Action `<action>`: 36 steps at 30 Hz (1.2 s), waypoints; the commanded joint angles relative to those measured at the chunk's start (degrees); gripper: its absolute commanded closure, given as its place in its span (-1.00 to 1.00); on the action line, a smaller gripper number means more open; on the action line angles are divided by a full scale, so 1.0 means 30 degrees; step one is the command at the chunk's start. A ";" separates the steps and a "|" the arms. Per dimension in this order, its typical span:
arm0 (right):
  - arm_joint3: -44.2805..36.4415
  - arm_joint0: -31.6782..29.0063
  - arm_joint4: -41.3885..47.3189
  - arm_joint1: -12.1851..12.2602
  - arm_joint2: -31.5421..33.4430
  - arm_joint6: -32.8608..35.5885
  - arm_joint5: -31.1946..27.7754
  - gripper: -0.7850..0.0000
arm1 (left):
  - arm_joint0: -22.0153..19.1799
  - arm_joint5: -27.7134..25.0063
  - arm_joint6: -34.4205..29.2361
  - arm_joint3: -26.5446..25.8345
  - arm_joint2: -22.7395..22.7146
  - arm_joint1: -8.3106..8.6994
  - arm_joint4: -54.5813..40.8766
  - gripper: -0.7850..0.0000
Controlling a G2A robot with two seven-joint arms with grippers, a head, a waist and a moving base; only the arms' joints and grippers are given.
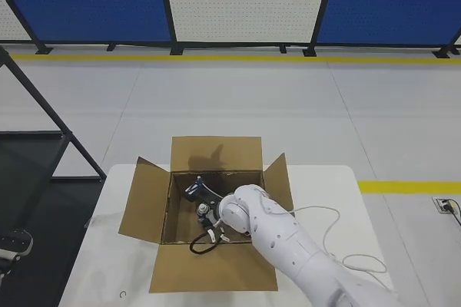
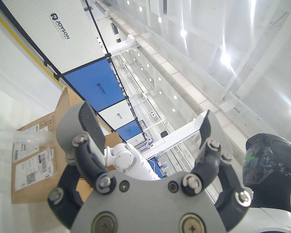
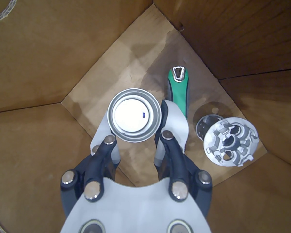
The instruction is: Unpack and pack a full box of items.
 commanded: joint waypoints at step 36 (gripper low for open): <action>-0.9210 -0.2535 -0.4974 0.2119 0.2884 0.2159 0.2520 -1.00 | 0.0000 0.0000 0.0000 0.0000 0.0000 0.0000 0.0000 -1.00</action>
